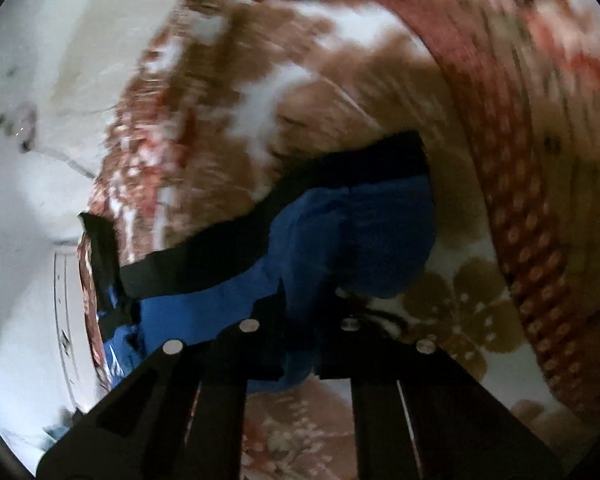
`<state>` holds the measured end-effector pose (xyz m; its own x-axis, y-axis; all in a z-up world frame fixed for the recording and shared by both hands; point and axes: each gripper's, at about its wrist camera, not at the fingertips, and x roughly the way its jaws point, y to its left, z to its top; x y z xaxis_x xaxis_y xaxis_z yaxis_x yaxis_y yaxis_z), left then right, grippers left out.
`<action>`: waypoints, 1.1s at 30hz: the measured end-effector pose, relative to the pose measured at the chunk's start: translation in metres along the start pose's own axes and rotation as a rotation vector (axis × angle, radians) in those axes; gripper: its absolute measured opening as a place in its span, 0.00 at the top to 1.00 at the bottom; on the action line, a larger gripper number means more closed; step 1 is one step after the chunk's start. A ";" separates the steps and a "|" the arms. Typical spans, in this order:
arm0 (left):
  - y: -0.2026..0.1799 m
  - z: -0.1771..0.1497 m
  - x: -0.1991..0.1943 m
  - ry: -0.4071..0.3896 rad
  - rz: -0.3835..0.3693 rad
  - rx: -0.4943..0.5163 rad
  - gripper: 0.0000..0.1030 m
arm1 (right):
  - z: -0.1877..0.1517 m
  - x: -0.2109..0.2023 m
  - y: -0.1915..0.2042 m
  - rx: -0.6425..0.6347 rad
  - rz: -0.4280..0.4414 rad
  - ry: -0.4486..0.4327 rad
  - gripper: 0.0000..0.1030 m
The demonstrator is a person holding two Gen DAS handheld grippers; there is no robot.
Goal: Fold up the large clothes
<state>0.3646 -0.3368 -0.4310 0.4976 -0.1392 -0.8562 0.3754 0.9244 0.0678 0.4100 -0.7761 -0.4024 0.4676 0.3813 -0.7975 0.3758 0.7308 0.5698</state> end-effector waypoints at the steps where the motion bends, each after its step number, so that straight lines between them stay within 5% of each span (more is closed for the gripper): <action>1: 0.001 -0.002 0.000 -0.012 0.008 0.005 0.05 | 0.000 -0.014 0.019 -0.053 0.005 -0.028 0.91; 9: -0.010 -0.010 0.009 -0.132 0.005 0.140 0.05 | -0.007 -0.089 0.153 -0.272 0.121 -0.163 0.91; 20: -0.014 -0.017 0.040 -0.095 -0.093 0.181 0.05 | -0.051 -0.112 0.319 -0.491 0.146 -0.192 0.91; 27: -0.009 -0.017 0.051 -0.050 -0.151 0.139 0.05 | -0.100 -0.071 0.450 -0.637 0.267 -0.113 0.91; 33: -0.015 -0.020 0.053 -0.037 -0.117 0.168 0.05 | -0.165 0.036 0.568 -0.736 0.316 0.049 0.91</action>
<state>0.3699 -0.3506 -0.4882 0.4700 -0.2580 -0.8441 0.5561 0.8292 0.0561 0.5084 -0.2538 -0.1405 0.4215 0.6442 -0.6382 -0.4005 0.7637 0.5064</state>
